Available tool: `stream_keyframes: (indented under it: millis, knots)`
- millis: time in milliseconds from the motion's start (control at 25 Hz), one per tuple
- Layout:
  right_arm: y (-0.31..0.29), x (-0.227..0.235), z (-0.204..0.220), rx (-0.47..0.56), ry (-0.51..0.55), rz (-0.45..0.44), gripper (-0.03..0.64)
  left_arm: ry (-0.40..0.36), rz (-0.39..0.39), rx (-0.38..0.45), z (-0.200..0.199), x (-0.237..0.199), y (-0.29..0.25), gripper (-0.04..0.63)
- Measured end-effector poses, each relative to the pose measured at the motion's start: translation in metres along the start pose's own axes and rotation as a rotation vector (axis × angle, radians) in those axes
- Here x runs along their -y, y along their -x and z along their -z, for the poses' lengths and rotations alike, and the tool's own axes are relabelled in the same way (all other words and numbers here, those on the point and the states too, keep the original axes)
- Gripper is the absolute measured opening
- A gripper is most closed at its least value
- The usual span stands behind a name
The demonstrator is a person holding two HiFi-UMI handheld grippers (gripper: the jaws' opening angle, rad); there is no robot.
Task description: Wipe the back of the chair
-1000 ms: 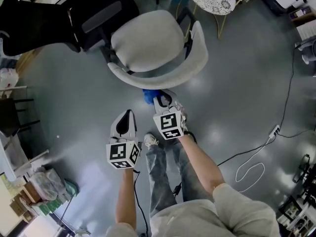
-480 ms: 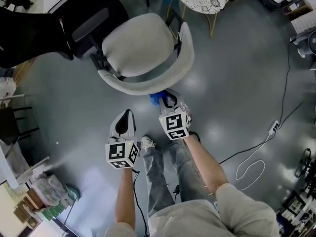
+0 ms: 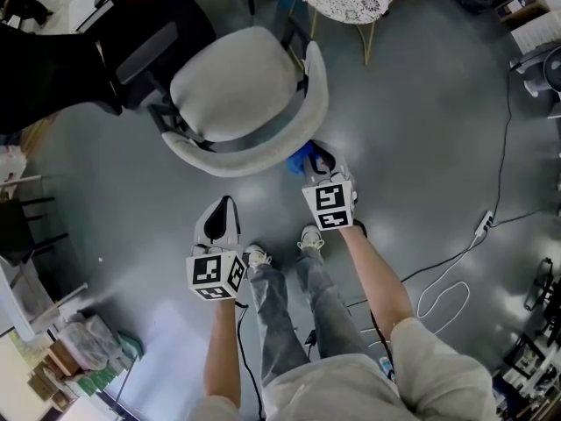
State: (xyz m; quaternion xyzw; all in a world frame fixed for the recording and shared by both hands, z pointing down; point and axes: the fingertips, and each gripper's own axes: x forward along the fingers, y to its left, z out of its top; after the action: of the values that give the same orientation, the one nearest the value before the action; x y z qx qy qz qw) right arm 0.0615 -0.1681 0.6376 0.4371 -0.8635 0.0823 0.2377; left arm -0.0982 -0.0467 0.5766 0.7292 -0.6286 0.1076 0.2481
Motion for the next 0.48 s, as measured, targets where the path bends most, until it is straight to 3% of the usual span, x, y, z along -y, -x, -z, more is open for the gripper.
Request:
stream_keyframes:
  millis: [480]
  knots:
    - [-0.033, 0.085, 0.001, -0.028, -0.011, 0.066, 0.037, 0.002, -0.021, -0.018, 0.002, 0.004, -0.011, 0.005]
